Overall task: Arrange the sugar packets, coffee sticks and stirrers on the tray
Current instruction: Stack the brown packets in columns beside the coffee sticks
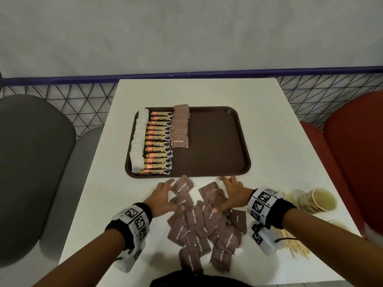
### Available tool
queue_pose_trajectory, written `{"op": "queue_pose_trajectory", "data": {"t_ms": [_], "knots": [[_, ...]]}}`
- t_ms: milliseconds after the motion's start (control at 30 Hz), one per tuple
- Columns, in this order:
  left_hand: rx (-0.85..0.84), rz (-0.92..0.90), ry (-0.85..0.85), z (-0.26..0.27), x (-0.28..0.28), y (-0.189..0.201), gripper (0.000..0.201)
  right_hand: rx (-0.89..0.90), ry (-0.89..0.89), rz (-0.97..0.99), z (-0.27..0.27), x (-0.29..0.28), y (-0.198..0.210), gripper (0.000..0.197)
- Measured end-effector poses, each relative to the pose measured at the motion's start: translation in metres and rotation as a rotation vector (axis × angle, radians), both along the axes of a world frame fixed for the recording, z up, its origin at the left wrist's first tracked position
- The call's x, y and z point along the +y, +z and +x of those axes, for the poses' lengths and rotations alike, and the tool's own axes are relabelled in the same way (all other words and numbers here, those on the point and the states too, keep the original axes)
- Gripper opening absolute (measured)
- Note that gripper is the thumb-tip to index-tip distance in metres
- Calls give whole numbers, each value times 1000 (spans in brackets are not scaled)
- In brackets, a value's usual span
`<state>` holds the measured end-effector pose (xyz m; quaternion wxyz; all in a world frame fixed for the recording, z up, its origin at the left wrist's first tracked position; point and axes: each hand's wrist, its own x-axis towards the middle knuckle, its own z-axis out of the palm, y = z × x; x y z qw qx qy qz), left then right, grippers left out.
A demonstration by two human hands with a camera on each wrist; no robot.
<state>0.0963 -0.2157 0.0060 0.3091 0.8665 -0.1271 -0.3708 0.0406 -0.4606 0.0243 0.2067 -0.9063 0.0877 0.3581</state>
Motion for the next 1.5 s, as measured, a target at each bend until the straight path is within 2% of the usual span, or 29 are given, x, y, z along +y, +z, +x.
{"op": "queue_pose_trajectory", "data": {"t_ms": [100,167,300,433,533,700,767,967,1133,1233,1367,1500], "knots": [[-6,-2,-22,-6,-12,-1,109,-36,-20,44,-6,21,-3,122],[-37,-2,-82,-14,-18,-2,112,-102,-22,61,-7,36,-8,118],[-101,-14,-67,-21,-17,-9,78,-161,-64,162,0,47,-17,102],[-143,-27,-19,-20,-11,-10,47,-246,-89,299,5,50,-20,75],[-186,-41,20,-21,-6,-10,33,-288,-58,332,4,55,-18,65],[-214,-85,97,-24,-6,-11,30,-193,85,233,4,69,-15,90],[-212,-108,142,-26,-7,-10,26,-176,121,209,7,77,-16,93],[-207,-152,175,-24,2,-4,27,-132,119,155,18,76,-11,61],[-155,-158,242,-23,13,-6,26,-132,69,220,17,64,-10,58],[-142,-142,261,-23,13,-5,23,-110,-81,394,18,56,-8,44],[-138,-62,111,-16,15,3,26,-150,-328,625,25,38,0,45],[-203,-31,108,-4,18,22,44,-148,-599,983,35,27,23,35]]}}
